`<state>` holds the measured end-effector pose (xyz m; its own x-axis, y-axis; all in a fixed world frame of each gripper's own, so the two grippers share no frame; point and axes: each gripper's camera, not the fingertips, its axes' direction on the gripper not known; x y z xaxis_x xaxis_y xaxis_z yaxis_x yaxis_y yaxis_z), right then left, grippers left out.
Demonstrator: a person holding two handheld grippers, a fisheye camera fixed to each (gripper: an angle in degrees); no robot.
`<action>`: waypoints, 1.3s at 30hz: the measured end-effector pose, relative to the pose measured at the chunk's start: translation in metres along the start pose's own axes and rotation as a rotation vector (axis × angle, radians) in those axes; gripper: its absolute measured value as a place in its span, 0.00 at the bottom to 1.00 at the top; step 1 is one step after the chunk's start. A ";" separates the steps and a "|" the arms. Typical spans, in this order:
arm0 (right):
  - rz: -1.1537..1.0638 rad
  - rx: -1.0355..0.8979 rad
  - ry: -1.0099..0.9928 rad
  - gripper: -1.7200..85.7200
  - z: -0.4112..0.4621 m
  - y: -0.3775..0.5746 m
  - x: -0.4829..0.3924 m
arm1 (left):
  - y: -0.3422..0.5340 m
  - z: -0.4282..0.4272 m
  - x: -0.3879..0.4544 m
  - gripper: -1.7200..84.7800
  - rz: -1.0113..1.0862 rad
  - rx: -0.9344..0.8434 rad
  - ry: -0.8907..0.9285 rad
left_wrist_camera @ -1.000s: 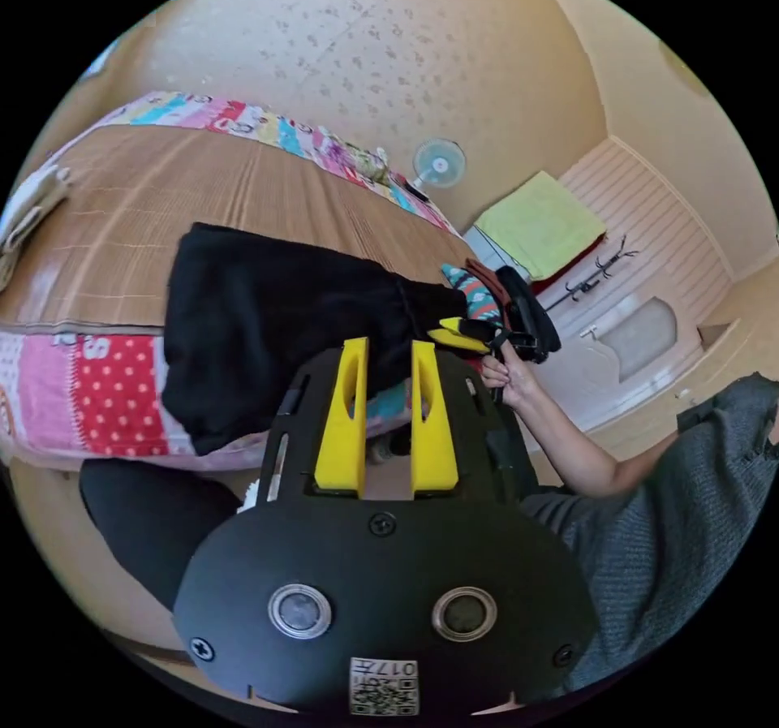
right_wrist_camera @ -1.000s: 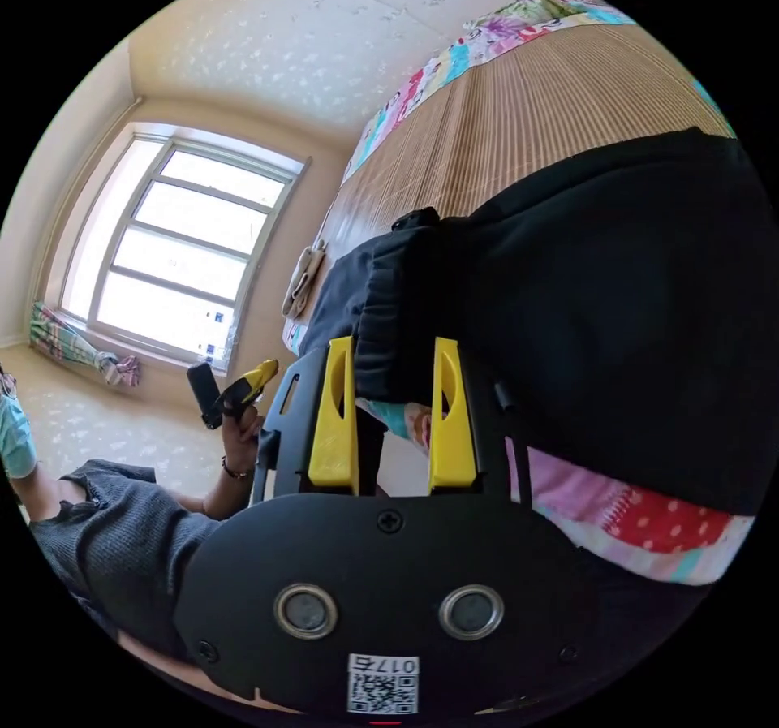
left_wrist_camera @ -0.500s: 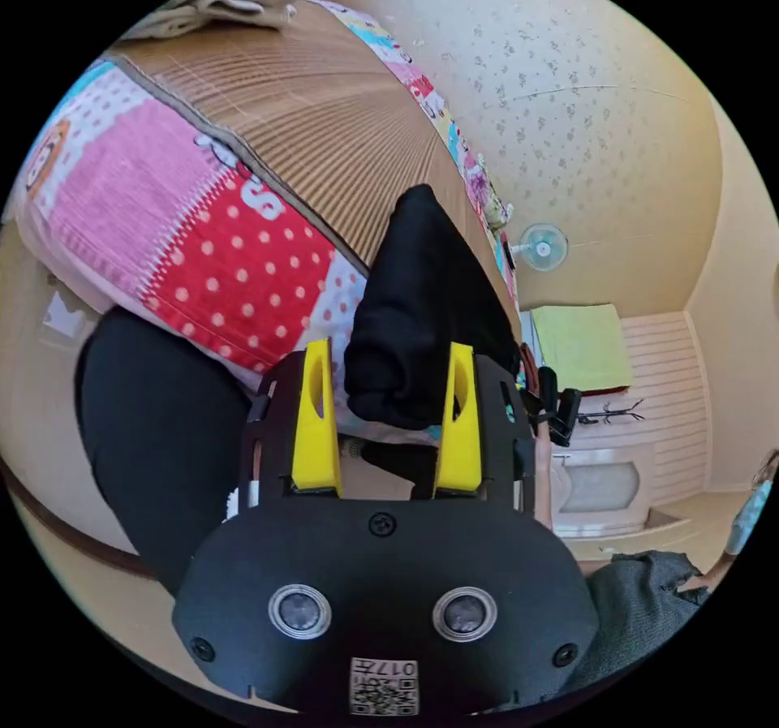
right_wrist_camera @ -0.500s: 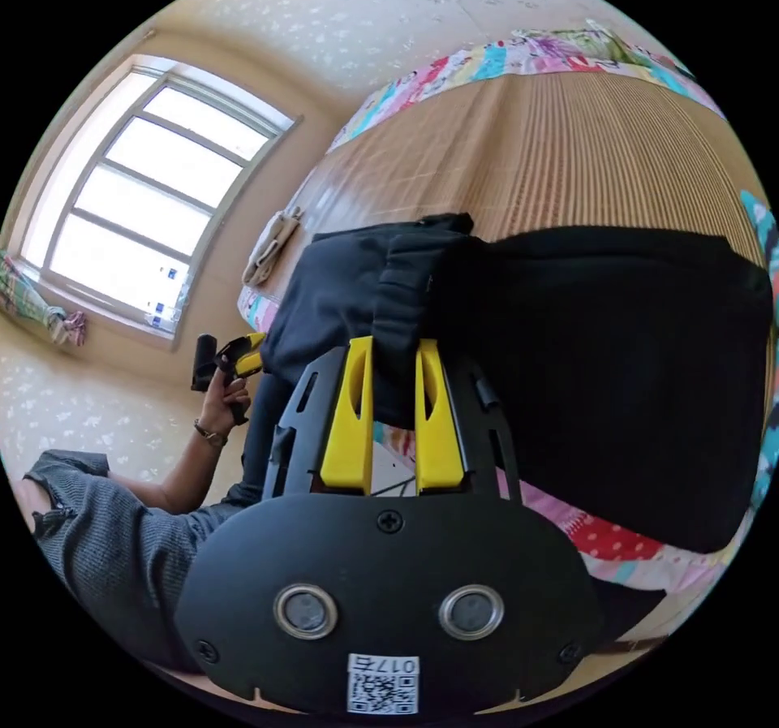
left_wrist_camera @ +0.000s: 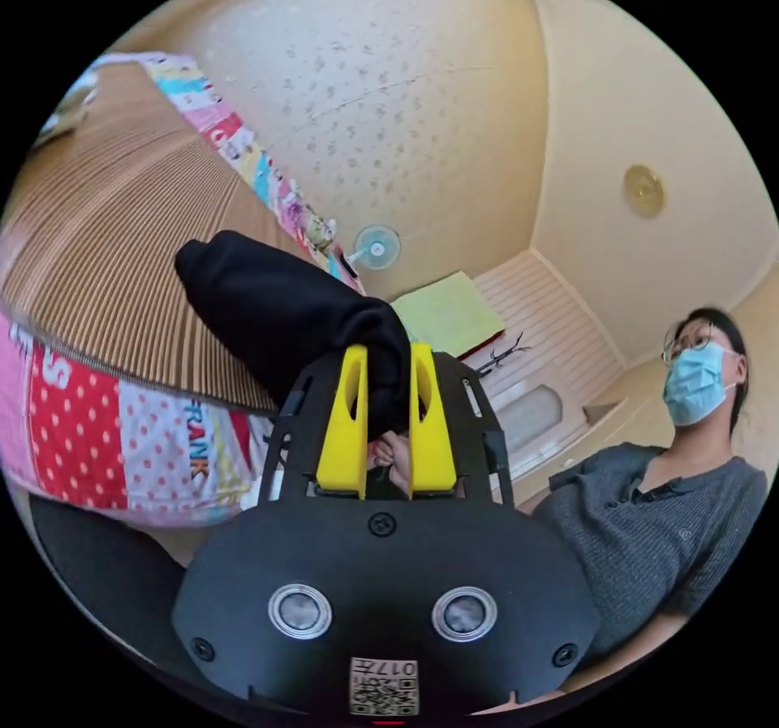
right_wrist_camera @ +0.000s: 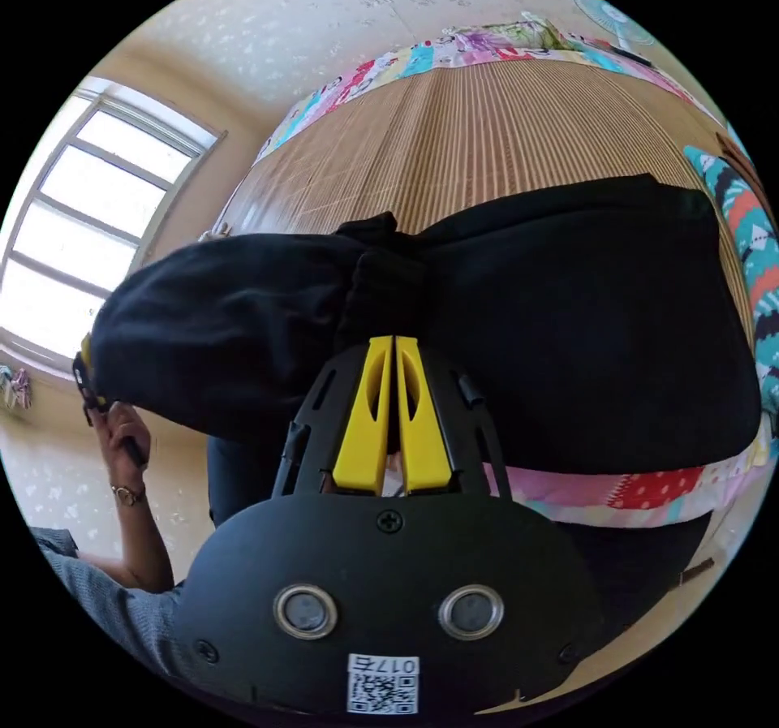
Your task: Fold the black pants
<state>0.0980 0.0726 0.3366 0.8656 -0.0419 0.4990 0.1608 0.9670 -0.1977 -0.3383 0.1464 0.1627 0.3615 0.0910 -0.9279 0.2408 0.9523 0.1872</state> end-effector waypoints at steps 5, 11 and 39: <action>-0.074 -0.096 -0.207 0.03 0.026 -0.010 -0.009 | -0.042 0.094 0.097 0.11 0.310 -0.174 -0.026; 0.149 0.047 -0.215 0.03 -0.037 0.013 0.094 | -0.031 0.265 0.150 0.14 0.470 -0.456 -0.023; 0.821 0.136 -1.013 0.27 -0.077 0.149 0.377 | 0.088 0.247 -0.089 0.13 -0.586 -0.596 0.194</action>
<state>0.4850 0.1817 0.4299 -0.0604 0.7162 0.6952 -0.3397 0.6402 -0.6890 -0.1271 0.1500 0.3417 0.1534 -0.4668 -0.8710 -0.1925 0.8504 -0.4897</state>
